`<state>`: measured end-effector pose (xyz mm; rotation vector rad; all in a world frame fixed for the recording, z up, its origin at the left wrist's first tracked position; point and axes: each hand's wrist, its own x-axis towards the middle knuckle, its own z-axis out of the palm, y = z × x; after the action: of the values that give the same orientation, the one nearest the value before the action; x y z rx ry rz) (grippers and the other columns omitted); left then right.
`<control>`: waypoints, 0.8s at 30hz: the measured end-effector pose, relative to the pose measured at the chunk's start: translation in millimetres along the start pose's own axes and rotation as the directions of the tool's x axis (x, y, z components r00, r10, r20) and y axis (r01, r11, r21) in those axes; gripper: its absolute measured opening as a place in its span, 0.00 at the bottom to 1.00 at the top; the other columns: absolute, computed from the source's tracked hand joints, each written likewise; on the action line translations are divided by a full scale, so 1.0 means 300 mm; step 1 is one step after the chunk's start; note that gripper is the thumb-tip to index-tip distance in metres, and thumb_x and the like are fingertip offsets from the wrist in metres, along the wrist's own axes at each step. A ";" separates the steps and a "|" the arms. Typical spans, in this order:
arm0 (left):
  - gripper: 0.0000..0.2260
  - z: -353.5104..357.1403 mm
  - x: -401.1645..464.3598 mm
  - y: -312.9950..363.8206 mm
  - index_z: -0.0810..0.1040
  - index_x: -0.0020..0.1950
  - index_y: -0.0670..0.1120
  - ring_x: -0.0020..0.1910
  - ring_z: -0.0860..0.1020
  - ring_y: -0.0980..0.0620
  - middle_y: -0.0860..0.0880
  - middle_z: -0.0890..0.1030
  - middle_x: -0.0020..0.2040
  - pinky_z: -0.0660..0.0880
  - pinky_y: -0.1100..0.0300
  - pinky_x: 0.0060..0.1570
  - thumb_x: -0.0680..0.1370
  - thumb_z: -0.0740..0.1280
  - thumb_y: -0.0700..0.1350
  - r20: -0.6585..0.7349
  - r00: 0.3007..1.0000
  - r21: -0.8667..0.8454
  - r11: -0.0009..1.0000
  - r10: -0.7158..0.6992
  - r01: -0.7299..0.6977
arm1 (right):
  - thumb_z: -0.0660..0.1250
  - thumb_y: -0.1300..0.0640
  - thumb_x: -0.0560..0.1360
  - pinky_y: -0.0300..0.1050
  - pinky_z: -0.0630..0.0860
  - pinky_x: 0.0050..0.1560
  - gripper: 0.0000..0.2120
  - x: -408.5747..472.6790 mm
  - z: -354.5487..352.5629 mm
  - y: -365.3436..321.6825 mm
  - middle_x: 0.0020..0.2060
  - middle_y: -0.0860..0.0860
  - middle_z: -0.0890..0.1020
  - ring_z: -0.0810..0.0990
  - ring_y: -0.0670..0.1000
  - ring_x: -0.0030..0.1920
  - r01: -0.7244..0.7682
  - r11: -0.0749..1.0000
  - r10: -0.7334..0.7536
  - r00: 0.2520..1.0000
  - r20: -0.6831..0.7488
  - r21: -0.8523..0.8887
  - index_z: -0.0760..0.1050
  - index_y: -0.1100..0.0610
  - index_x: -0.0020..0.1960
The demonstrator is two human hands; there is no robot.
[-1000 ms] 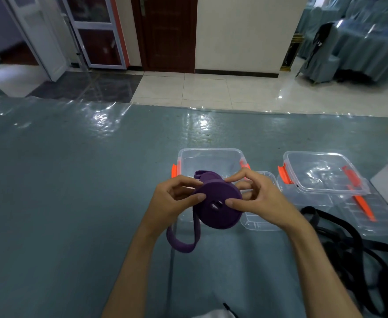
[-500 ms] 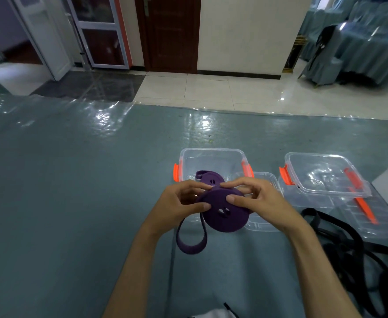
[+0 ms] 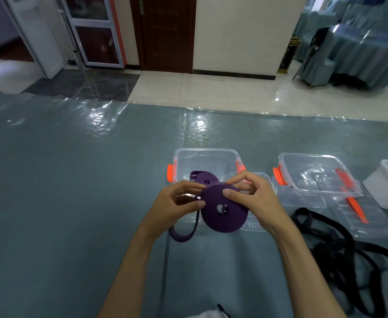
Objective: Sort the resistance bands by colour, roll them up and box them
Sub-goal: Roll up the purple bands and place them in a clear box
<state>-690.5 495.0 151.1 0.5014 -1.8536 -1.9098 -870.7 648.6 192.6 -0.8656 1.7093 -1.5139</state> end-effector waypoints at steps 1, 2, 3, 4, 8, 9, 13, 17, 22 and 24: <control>0.15 -0.002 -0.003 -0.004 0.83 0.61 0.43 0.56 0.85 0.40 0.42 0.86 0.55 0.82 0.47 0.59 0.75 0.78 0.36 -0.009 1.000 -0.016 1.000 -0.009 0.009 | 0.80 0.60 0.69 0.51 0.83 0.39 0.12 0.004 0.003 0.000 0.43 0.58 0.88 0.88 0.58 0.40 -0.011 0.999 0.011 1.000 -0.001 -0.035 0.80 0.56 0.48; 0.15 -0.003 -0.004 -0.010 0.83 0.59 0.42 0.54 0.85 0.40 0.42 0.86 0.54 0.82 0.48 0.57 0.74 0.78 0.36 -0.008 1.000 -0.020 1.000 -0.017 0.017 | 0.81 0.60 0.70 0.53 0.84 0.39 0.13 0.005 0.004 -0.001 0.43 0.57 0.88 0.88 0.58 0.41 -0.026 0.996 0.027 0.999 0.018 -0.083 0.78 0.56 0.48; 0.14 -0.001 -0.006 -0.013 0.83 0.58 0.42 0.53 0.86 0.42 0.42 0.86 0.52 0.83 0.50 0.56 0.74 0.78 0.36 -0.003 1.000 -0.018 1.000 -0.024 0.024 | 0.81 0.60 0.70 0.55 0.85 0.40 0.14 0.005 0.005 -0.004 0.44 0.57 0.88 0.88 0.58 0.42 -0.039 0.992 0.045 0.998 0.046 -0.121 0.78 0.55 0.50; 0.13 0.001 -0.005 -0.016 0.82 0.57 0.42 0.52 0.86 0.43 0.43 0.86 0.51 0.83 0.53 0.54 0.74 0.78 0.36 -0.004 1.000 -0.019 0.999 -0.031 0.031 | 0.81 0.60 0.70 0.56 0.86 0.43 0.15 0.004 0.006 -0.006 0.45 0.56 0.88 0.88 0.58 0.44 -0.044 0.990 0.053 0.996 0.069 -0.133 0.79 0.53 0.52; 0.11 0.021 0.012 -0.039 0.82 0.55 0.40 0.51 0.86 0.44 0.42 0.87 0.51 0.83 0.53 0.51 0.74 0.77 0.35 -0.088 0.995 -0.119 0.992 -0.049 0.039 | 0.80 0.62 0.70 0.59 0.85 0.51 0.14 0.016 0.017 0.010 0.49 0.52 0.88 0.88 0.53 0.51 0.010 0.996 -0.012 1.000 -0.022 -0.084 0.86 0.50 0.53; 0.11 0.024 0.017 -0.049 0.83 0.55 0.40 0.51 0.86 0.43 0.42 0.86 0.52 0.84 0.52 0.50 0.74 0.77 0.35 -0.124 0.991 -0.137 0.990 -0.051 0.034 | 0.80 0.62 0.70 0.58 0.85 0.51 0.13 0.026 0.019 0.023 0.50 0.51 0.88 0.87 0.52 0.53 0.019 0.997 -0.025 0.996 -0.080 -0.069 0.86 0.50 0.51; 0.13 0.038 0.022 -0.094 0.83 0.57 0.43 0.52 0.86 0.44 0.44 0.86 0.54 0.83 0.51 0.51 0.74 0.78 0.36 -0.244 0.967 -0.166 0.986 -0.075 0.035 | 0.80 0.63 0.70 0.47 0.84 0.42 0.11 0.065 0.025 0.071 0.66 0.60 0.80 0.87 0.51 0.53 0.048 0.999 -0.043 0.965 -0.257 0.010 0.83 0.48 0.44; 0.13 0.087 0.026 -0.124 0.81 0.59 0.41 0.53 0.85 0.42 0.41 0.86 0.55 0.84 0.48 0.51 0.76 0.76 0.35 -0.339 0.932 -0.298 0.954 -0.127 0.021 | 0.79 0.65 0.72 0.43 0.83 0.39 0.13 0.077 0.046 0.103 0.65 0.61 0.81 0.87 0.52 0.51 0.094 0.995 -0.071 0.925 -0.373 0.045 0.81 0.48 0.40; 0.12 0.130 0.041 -0.134 0.80 0.58 0.40 0.54 0.86 0.40 0.41 0.86 0.54 0.84 0.48 0.51 0.76 0.75 0.33 -0.412 0.893 -0.432 0.902 -0.181 -0.017 | 0.78 0.64 0.72 0.51 0.83 0.46 0.10 0.089 0.077 0.145 0.46 0.51 0.86 0.85 0.55 0.49 0.134 0.978 -0.036 0.860 -0.509 0.159 0.79 0.53 0.44; 0.14 0.147 0.041 -0.136 0.79 0.59 0.41 0.55 0.86 0.40 0.40 0.85 0.55 0.84 0.48 0.51 0.76 0.75 0.33 -0.403 0.889 -0.472 0.882 -0.216 0.000 | 0.78 0.63 0.72 0.55 0.83 0.50 0.10 0.097 0.085 0.161 0.47 0.56 0.86 0.85 0.61 0.53 0.134 0.968 0.005 0.832 -0.554 0.210 0.79 0.53 0.44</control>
<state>-726.6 526.0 112.7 0.8126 -1.0519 -2.0080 -867.0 615.3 140.6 -0.3715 1.8348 -2.1179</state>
